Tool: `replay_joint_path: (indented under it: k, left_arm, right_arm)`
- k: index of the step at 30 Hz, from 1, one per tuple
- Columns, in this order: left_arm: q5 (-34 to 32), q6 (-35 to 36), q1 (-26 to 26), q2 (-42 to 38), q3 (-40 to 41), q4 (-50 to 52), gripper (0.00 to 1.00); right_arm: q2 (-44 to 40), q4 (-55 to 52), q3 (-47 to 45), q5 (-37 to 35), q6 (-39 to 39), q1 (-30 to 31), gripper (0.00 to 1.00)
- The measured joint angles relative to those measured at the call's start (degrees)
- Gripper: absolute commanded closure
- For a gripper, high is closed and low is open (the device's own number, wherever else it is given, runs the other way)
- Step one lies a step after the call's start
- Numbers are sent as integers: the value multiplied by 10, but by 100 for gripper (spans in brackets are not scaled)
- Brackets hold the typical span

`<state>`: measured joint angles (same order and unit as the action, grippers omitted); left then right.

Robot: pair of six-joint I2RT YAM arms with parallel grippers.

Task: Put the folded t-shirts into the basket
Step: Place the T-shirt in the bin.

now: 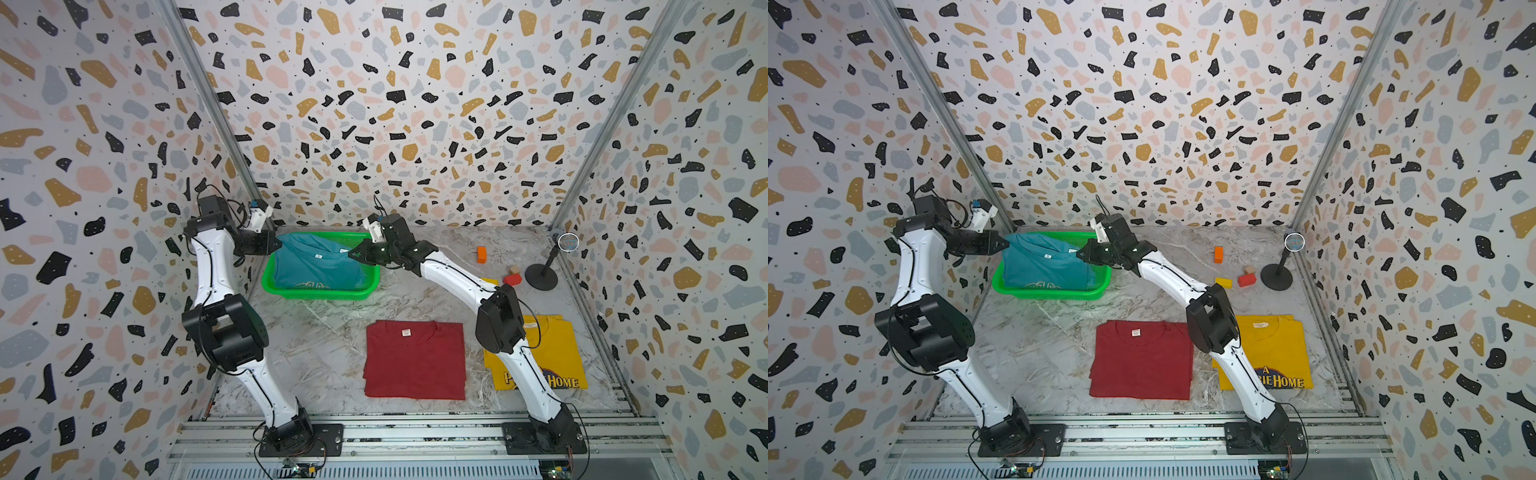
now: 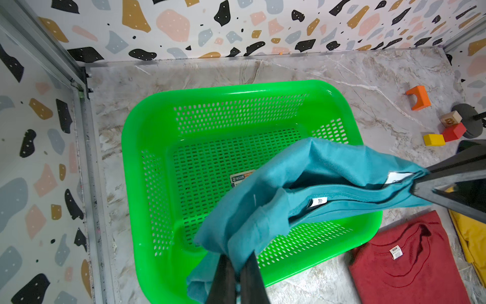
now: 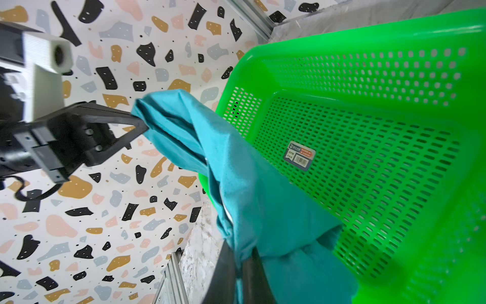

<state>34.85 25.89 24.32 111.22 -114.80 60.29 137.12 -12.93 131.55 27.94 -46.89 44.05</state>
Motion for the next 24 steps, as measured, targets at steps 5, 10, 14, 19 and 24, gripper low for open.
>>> replay_joint_path:
  k: [5,10,14,19,24]
  left_arm:
    - [6,10,5,0,1,2,100]
    - [12,18,12,0,17,1,100]
    - [18,20,15,-1,67,-14,100]
    - [19,22,17,0,119,-30,100]
    - [19,23,20,0,121,-51,100]
  right_arm:
    - [-29,-9,0,-2,9,0,100]
    - [-38,-22,2,-2,13,0,100]
    - [-38,-32,-1,-2,15,0,100]
    - [-38,-31,-22,-1,12,1,100]
    - [-38,-32,-30,-3,13,1,100]
